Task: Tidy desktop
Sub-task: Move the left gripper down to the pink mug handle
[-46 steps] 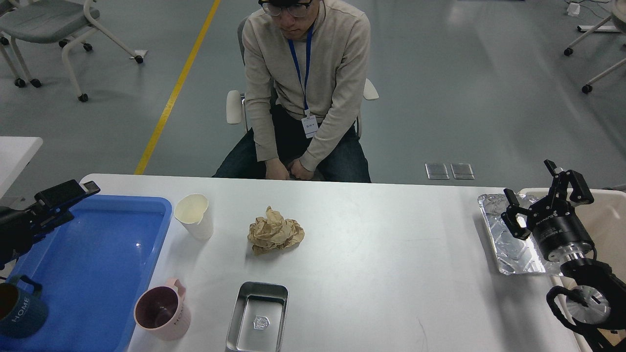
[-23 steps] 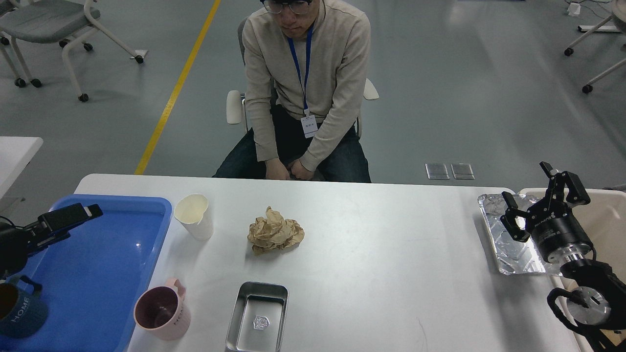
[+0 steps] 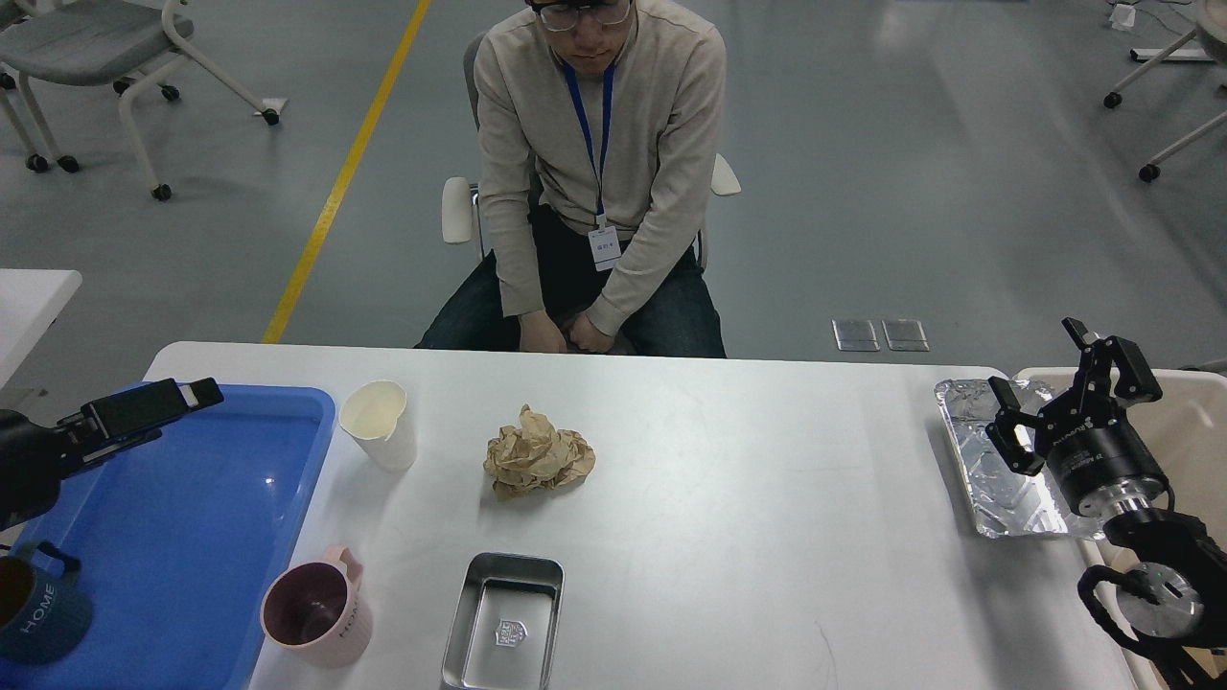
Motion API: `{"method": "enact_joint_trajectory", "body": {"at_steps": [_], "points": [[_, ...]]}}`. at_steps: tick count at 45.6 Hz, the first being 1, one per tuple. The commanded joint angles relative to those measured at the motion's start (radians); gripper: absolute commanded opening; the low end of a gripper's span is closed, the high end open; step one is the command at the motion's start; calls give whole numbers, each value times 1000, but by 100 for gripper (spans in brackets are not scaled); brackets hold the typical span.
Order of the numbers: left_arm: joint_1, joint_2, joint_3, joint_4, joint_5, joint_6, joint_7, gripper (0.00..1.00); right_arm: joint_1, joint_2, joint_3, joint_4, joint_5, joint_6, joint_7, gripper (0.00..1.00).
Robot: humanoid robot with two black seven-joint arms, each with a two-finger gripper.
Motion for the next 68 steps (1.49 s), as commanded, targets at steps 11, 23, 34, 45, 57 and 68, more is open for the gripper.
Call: {"method": "enact_joint_trajectory", "body": {"at_steps": [11, 23, 34, 45, 57, 68], "points": [[0, 23, 1, -5, 3, -2, 0, 96, -2, -1, 0, -2, -1, 2, 0, 100], [15, 14, 23, 10, 6, -64, -1, 96, 0, 0, 0, -5, -1, 2, 0, 100], [16, 5, 84, 54, 29, -98, 2, 96, -2, 0, -2, -5, -1, 2, 0, 100], [13, -102, 185, 93, 195, -86, 19, 95, 0, 6, -3, -8, -1, 2, -1, 100], [13, -173, 245, 140, 236, -71, 42, 92, 0, 11, -15, -10, -1, 2, 0, 100], [15, -224, 273, 151, 284, -38, 56, 88, 0, 12, -20, -10, -1, 2, 0, 100]]}}
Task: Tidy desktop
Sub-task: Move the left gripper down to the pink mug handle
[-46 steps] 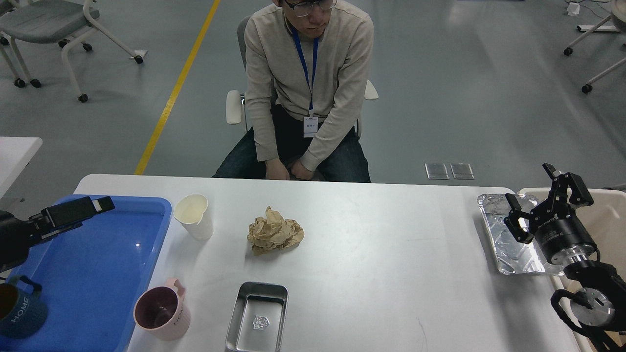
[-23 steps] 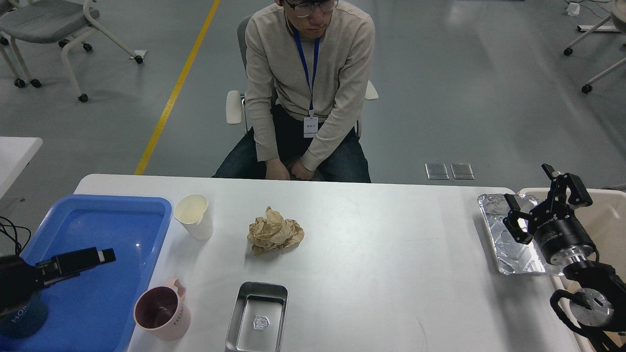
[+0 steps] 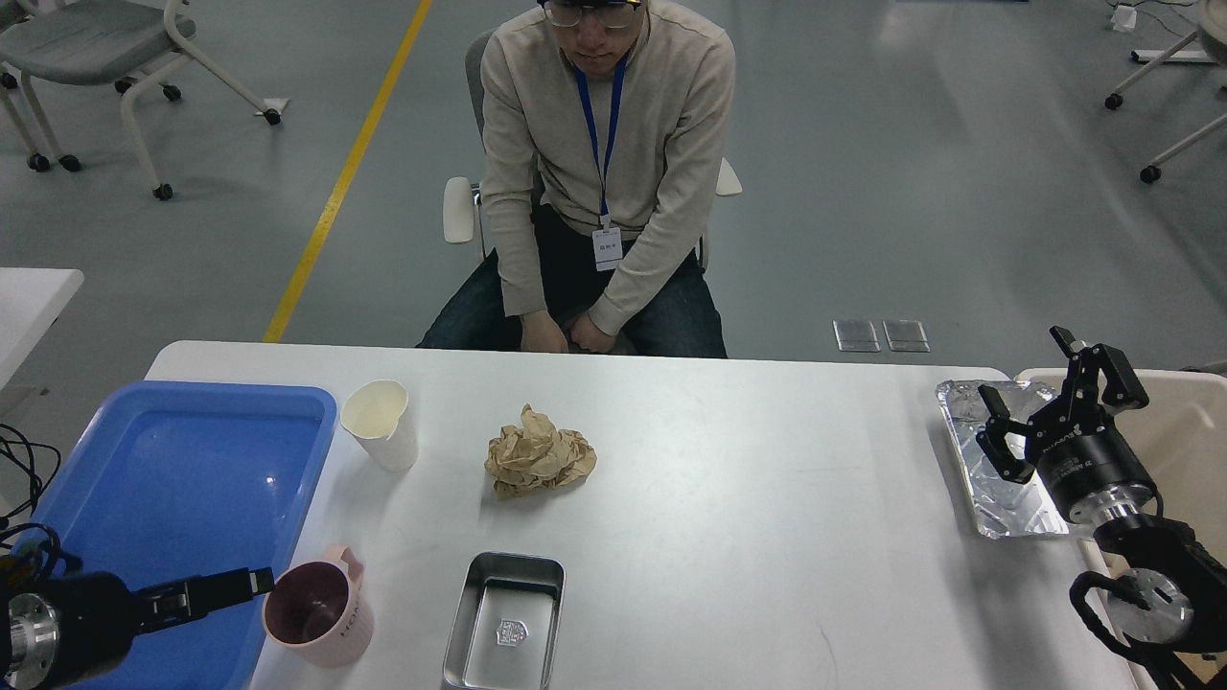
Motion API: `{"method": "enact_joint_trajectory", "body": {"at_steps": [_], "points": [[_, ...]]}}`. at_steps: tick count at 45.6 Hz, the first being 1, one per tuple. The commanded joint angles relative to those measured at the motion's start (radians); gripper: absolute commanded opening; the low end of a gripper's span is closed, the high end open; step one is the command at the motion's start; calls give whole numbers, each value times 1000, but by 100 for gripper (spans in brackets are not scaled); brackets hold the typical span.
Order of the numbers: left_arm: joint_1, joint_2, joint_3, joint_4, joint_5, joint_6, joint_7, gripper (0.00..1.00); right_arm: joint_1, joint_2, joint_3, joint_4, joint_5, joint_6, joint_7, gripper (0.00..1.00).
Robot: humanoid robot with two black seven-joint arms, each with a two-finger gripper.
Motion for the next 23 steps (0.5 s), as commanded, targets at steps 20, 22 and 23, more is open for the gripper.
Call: {"method": "enact_joint_trajectory", "body": {"at_steps": [20, 22, 23], "points": [[2, -84, 44, 37, 11, 36, 3, 88, -9, 0, -2, 0, 0, 0, 0, 100], [2, -84, 49, 39, 13, 41, 3, 88, -9, 0, 0, 0, 0, 0, 0, 100], [2, -84, 52, 39, 13, 43, 3, 88, -9, 0, 0, 0, 0, 0, 0, 100]]}}
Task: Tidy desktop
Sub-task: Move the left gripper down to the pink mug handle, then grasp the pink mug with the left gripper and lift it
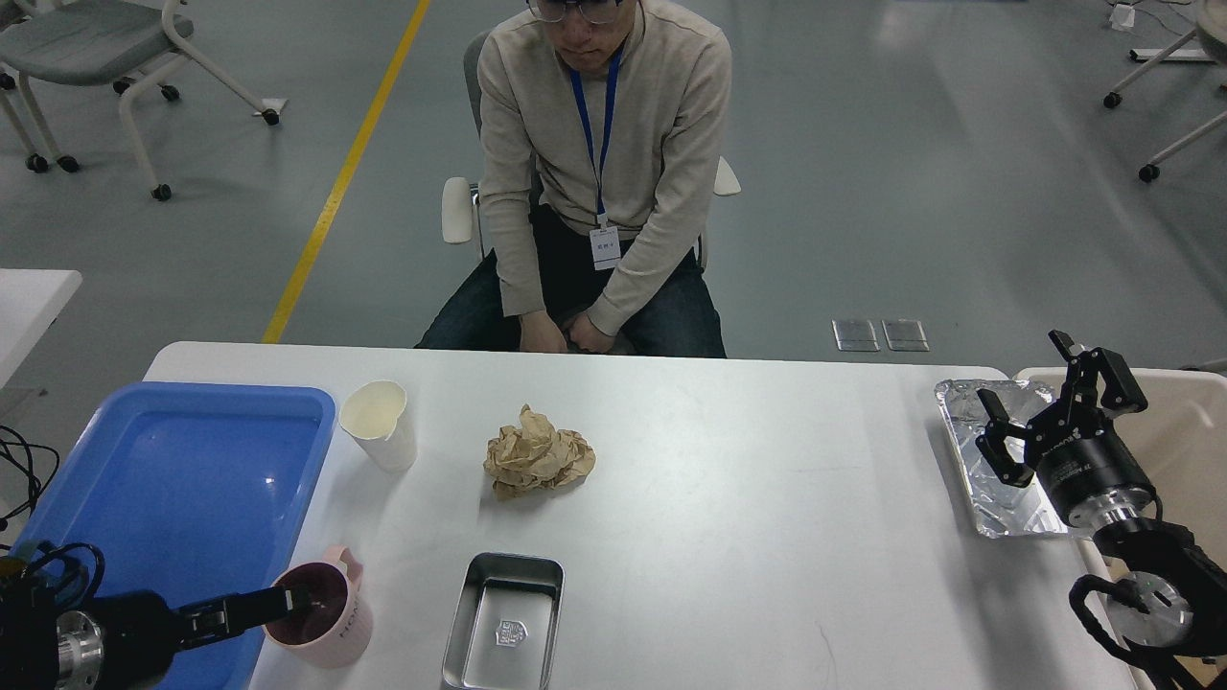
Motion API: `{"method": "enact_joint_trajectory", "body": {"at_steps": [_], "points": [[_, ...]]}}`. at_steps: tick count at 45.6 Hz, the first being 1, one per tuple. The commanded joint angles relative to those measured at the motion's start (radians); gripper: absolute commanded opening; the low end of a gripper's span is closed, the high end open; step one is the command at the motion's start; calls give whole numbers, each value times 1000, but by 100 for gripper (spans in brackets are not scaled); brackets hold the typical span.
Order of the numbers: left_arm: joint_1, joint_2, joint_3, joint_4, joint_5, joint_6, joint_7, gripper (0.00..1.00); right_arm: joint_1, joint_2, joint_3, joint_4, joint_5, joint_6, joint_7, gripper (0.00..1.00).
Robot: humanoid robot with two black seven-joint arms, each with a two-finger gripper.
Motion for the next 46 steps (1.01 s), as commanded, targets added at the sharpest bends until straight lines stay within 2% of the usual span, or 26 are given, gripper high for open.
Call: {"method": "enact_joint_trajectory", "body": {"at_steps": [1, 14, 19, 25, 31, 37, 38, 46], "points": [[1, -3, 15, 8, 1, 15, 0, 88, -2, 0, 2, 0, 0, 0, 0, 100], [-1, -4, 38, 19, 4, 38, -2, 77, -2, 1, 2, 0, 0, 0, 0, 100], [-1, -35, 65, 40, 21, 45, 15, 68, -2, 1, 2, 0, 0, 0, 0, 100], [-4, -60, 88, 68, 22, 53, 37, 51, -2, 1, 2, 0, 0, 0, 0, 100], [-8, -61, 91, 75, 21, 54, 33, 42, -2, 1, 2, 0, 0, 0, 0, 100], [-12, -61, 91, 75, 10, 54, 18, 24, -2, 1, 2, 0, 0, 0, 0, 100], [-13, -61, 91, 75, 9, 54, 8, 17, -1, 1, 3, 0, 0, 0, 0, 100], [-8, -84, 91, 75, 10, 56, -17, 2, -1, 1, 3, 0, 0, -2, 0, 100]]}}
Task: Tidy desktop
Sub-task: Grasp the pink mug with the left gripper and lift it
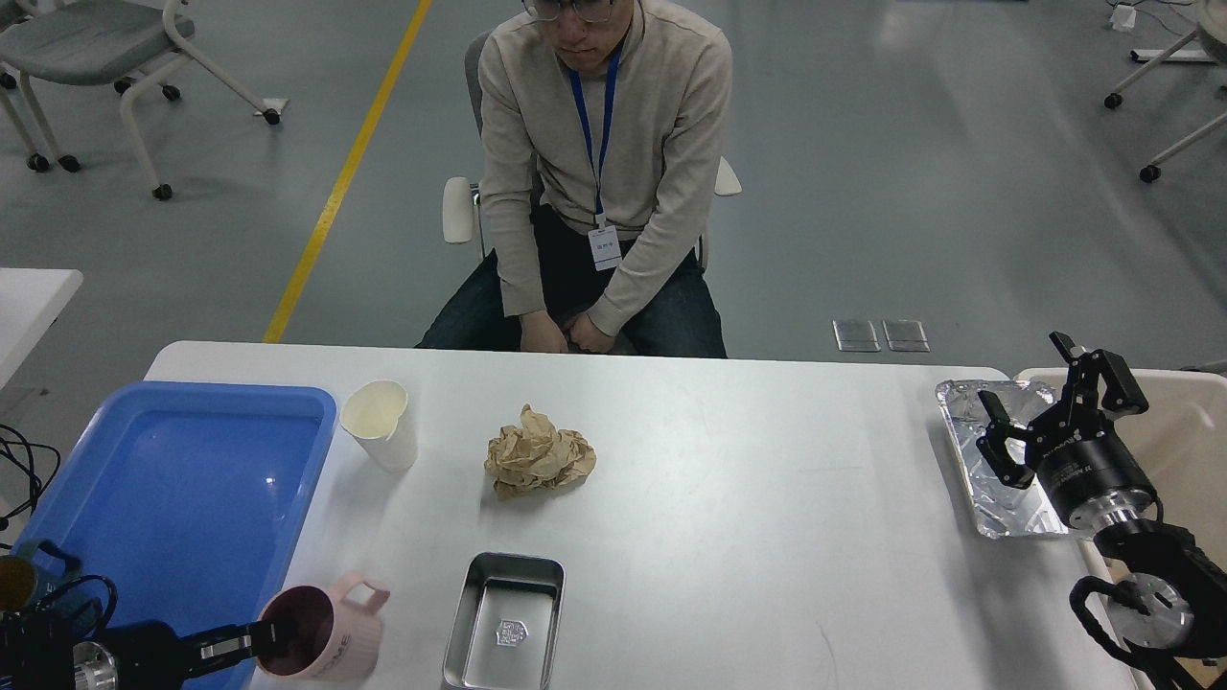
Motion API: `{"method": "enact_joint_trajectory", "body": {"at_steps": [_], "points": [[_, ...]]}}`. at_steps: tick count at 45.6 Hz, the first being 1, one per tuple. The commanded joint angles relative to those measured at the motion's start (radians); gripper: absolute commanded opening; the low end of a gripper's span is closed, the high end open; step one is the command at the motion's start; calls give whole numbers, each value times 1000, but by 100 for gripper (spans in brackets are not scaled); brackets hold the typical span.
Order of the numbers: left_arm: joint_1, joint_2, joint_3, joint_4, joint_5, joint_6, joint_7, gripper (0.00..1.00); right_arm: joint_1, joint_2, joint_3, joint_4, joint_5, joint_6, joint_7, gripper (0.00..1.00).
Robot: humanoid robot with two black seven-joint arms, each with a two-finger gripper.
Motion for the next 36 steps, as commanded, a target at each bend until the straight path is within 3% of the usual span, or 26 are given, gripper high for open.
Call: {"method": "enact_joint_trajectory", "body": {"at_steps": [1, 7, 17, 36], "points": [[3, -22, 0, 0, 0, 2, -11, 1, 0, 0, 0, 0, 0, -1, 0, 100], [5, -23, 0, -8, 3, 2, -55, 0, 1, 0, 0, 0, 0, -1, 0, 100], [-3, 9, -1, -17, 6, -1, -60, 0, 1, 0, 0, 0, 0, -1, 0, 100], [-96, 281, -12, -143, -4, -24, -72, 0, 6, -8, -4, 2, 0, -3, 0, 100]]}}
